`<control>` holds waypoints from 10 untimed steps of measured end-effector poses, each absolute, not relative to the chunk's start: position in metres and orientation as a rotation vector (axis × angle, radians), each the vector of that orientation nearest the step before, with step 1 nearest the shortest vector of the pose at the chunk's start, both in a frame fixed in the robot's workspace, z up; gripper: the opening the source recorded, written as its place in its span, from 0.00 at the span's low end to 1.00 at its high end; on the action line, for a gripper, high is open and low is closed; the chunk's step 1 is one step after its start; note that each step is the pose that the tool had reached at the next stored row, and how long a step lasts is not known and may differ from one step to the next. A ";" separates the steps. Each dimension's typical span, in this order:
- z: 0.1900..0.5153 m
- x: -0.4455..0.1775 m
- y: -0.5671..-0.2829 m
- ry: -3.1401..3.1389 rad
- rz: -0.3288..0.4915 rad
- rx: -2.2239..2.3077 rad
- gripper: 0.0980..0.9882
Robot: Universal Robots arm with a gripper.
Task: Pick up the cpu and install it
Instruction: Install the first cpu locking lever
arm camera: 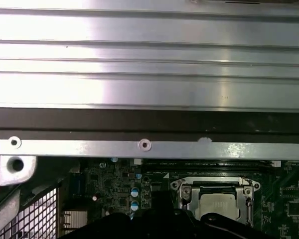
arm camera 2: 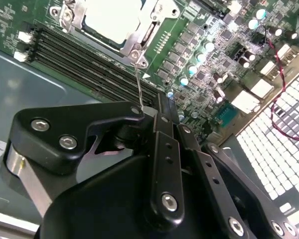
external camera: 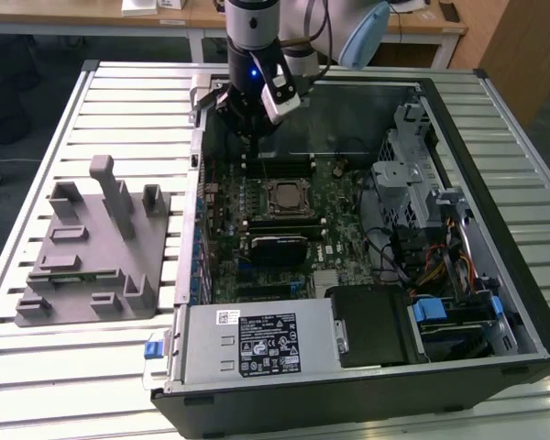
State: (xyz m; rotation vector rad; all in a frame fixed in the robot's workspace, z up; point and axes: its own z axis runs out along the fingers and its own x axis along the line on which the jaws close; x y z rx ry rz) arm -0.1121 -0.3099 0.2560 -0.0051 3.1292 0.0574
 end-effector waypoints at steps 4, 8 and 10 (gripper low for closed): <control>0.256 -0.104 -0.310 3.129 0.057 -0.005 0.02; 0.256 -0.094 -0.309 3.129 0.057 -0.005 0.02; 0.255 -0.090 -0.309 3.129 0.057 -0.005 0.02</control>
